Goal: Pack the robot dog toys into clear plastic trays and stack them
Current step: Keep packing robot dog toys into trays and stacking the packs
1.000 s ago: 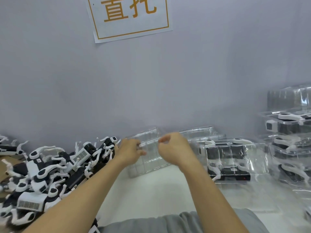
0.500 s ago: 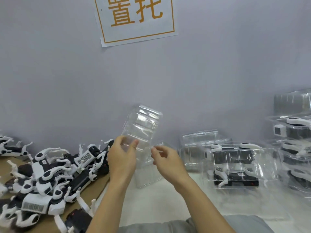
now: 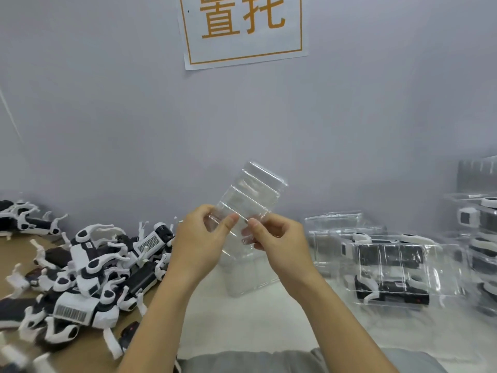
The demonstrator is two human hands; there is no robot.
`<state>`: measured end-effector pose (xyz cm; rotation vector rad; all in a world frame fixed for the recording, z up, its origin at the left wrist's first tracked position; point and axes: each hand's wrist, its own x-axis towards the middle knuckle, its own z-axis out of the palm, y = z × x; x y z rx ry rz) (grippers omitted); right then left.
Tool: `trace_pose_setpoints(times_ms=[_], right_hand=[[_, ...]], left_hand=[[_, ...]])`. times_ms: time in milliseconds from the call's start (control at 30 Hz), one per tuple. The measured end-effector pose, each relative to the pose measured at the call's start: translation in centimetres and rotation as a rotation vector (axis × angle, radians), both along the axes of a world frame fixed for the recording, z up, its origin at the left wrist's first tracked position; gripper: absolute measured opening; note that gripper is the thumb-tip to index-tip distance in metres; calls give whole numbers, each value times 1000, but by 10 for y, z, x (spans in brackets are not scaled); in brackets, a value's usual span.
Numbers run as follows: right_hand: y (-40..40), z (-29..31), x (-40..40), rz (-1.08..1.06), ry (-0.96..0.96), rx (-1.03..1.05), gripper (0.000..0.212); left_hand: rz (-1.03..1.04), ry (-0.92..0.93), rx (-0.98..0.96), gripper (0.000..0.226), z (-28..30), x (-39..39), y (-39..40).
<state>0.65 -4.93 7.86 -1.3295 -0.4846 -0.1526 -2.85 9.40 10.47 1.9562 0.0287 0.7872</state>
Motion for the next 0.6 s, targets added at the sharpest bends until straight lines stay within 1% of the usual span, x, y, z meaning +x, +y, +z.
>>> trace_pose_setpoints(times_ms=[100,200,367,467,533,600], right_hand=[[-2,7,-4,78,6,35,12],[-2,11,-6,87,-7,23,15],[-5,10,-7,97,28,45,14],[-5,10,-8,105,57,64,15],[-4,11,-9,86,60,54,14],[-4,14,-9,25,38,7,13]], left_hand=[[-61,57,-85,17,8,-4,9],[-129,98,-220,16,10,-6,12],[-129,158,-327,24,8,-2,6],[-120,156,-358,30,8,-2,4],[-102,142,-370,28,8,-2,2],[-24,94,-323,26,6,-1,-2]])
